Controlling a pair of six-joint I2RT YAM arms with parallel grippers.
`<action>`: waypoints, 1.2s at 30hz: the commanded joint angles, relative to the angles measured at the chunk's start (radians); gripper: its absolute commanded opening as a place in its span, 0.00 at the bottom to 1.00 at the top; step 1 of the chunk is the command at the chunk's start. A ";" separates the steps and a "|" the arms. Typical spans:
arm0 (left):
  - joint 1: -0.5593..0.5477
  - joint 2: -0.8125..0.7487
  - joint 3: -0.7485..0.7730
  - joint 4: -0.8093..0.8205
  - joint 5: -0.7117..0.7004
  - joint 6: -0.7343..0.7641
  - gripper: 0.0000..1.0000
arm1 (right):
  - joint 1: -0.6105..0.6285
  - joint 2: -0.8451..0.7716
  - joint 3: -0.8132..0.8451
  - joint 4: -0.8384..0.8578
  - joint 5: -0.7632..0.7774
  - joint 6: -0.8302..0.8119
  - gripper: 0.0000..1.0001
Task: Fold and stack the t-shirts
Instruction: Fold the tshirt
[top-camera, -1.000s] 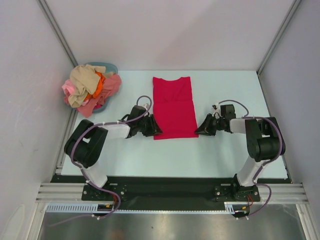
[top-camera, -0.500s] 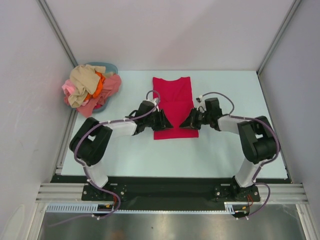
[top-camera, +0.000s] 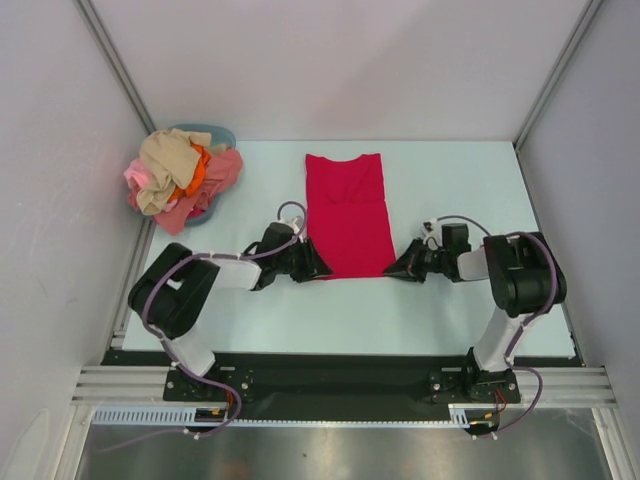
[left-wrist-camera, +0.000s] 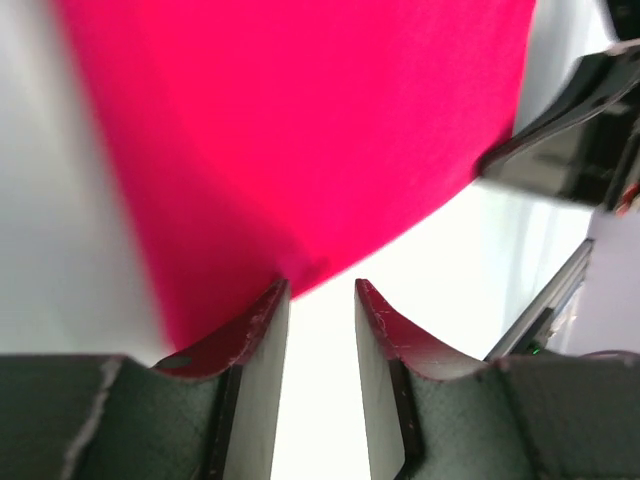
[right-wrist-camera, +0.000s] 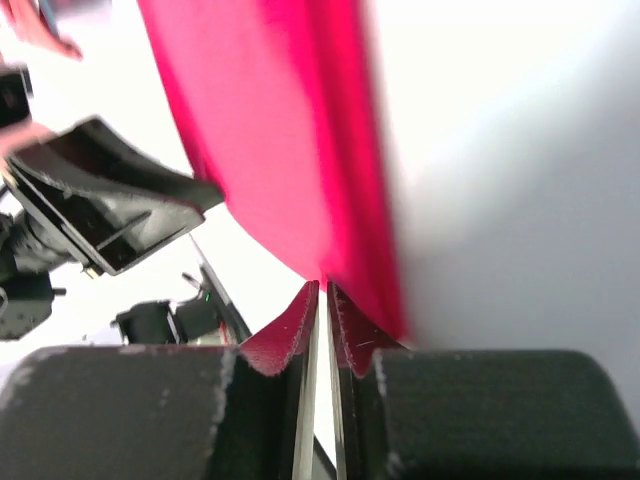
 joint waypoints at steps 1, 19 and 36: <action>0.023 -0.096 -0.065 -0.128 -0.044 0.090 0.39 | -0.094 -0.088 -0.044 -0.090 0.024 -0.114 0.12; 0.116 0.000 0.088 0.094 0.092 0.004 0.39 | -0.005 0.025 0.222 0.201 -0.068 0.081 0.16; 0.277 0.412 0.369 0.239 0.117 -0.132 0.38 | -0.090 0.553 0.719 0.245 -0.064 0.205 0.17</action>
